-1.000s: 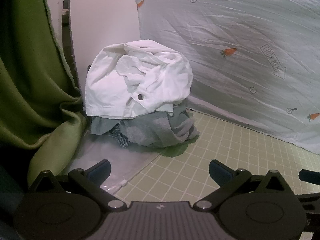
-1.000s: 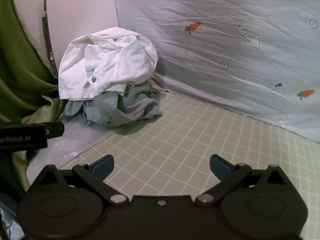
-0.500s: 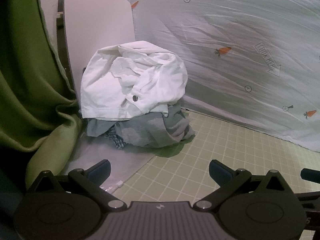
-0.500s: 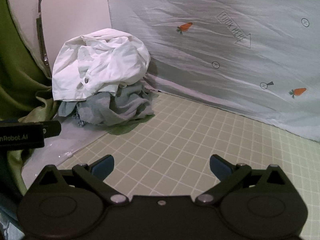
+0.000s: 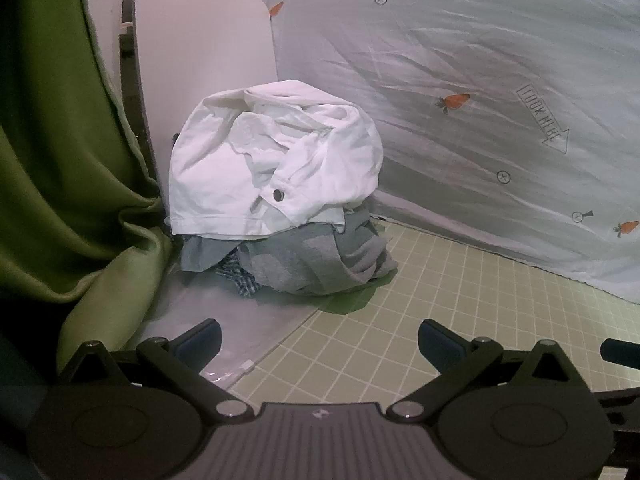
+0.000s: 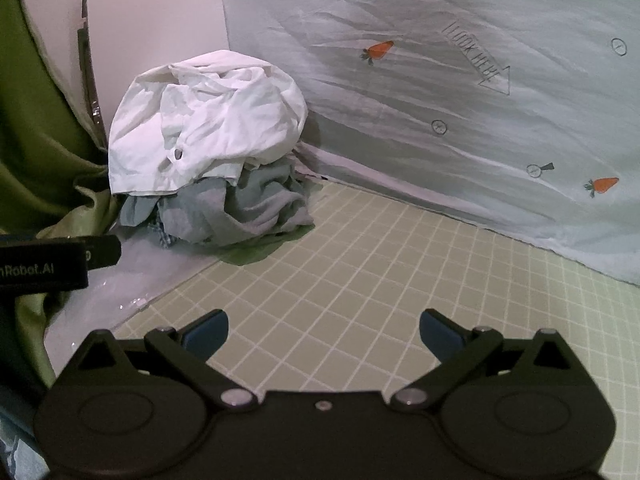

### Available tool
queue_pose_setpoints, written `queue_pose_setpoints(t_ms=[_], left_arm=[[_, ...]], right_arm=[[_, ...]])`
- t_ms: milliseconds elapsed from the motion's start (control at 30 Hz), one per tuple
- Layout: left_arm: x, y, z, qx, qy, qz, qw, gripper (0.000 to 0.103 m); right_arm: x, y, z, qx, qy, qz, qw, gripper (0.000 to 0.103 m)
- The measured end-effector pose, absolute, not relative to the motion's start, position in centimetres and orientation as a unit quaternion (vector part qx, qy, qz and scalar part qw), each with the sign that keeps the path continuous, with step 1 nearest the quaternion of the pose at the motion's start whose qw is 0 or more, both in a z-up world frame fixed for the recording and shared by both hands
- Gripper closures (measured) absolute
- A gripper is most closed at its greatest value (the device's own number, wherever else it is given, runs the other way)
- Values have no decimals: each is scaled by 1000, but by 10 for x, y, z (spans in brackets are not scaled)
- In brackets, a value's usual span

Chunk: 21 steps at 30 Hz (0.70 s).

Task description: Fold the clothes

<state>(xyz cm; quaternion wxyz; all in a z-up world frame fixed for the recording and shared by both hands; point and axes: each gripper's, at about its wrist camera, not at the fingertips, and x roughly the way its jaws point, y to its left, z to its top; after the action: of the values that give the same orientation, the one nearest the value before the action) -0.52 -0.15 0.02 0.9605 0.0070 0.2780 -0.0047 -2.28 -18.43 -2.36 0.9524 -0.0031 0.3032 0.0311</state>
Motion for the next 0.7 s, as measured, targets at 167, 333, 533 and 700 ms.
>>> queue_pose_setpoints(t_ms=[167, 333, 533, 700], left_arm=[[1, -2, -1, 8, 283, -6, 959, 0], [14, -3, -4, 7, 290, 0, 957, 0], [41, -5, -8, 6, 300, 12, 954, 0], [82, 4, -3, -10, 298, 28, 954, 0]], right_arm=[[-17, -182, -24, -9, 305, 35, 952, 0], [-4, -182, -24, -8, 310, 37, 950, 0], [21, -181, -22, -8, 311, 44, 949, 0], [55, -179, -19, -13, 312, 53, 949, 0]])
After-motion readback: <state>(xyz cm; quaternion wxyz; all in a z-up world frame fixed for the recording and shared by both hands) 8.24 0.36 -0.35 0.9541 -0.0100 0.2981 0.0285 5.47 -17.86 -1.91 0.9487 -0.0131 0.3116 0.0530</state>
